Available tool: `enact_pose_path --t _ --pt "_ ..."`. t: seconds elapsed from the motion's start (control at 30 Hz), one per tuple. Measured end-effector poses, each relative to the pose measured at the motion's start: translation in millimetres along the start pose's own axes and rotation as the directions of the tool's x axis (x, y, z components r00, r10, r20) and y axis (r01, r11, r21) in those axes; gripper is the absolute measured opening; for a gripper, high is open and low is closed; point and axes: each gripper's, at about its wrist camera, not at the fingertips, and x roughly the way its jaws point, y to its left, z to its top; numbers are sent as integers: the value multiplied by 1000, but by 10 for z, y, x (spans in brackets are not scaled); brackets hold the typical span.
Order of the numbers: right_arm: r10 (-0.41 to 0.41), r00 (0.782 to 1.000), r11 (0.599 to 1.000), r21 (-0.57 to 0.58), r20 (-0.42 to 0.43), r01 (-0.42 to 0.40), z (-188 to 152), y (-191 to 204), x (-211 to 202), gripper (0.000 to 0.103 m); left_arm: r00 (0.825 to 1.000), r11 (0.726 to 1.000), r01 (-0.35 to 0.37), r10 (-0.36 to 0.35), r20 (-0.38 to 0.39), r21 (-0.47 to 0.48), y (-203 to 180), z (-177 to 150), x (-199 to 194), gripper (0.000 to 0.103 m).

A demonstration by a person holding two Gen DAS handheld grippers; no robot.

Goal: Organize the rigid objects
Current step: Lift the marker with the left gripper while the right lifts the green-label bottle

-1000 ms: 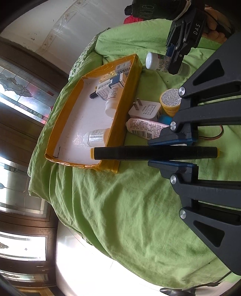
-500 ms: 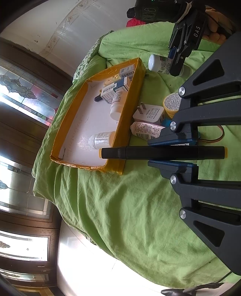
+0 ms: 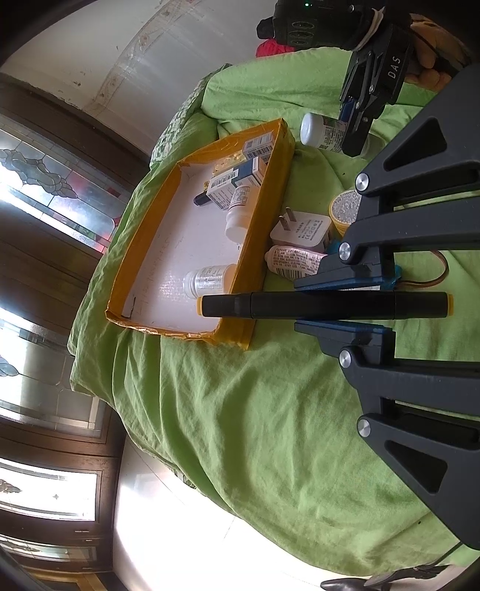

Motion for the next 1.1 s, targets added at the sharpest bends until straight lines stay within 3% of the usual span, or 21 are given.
enact_pose_path --t 0.63,1.1 --pt "-6 1000 1000 -1 2 6 5 5 24 31 1000 1000 -17 17 14 11 -22 0 -15 12" --pt "-1 1000 1000 6 25 1 27 6 -44 31 998 1000 17 -16 62 -13 7 49 -143 12"
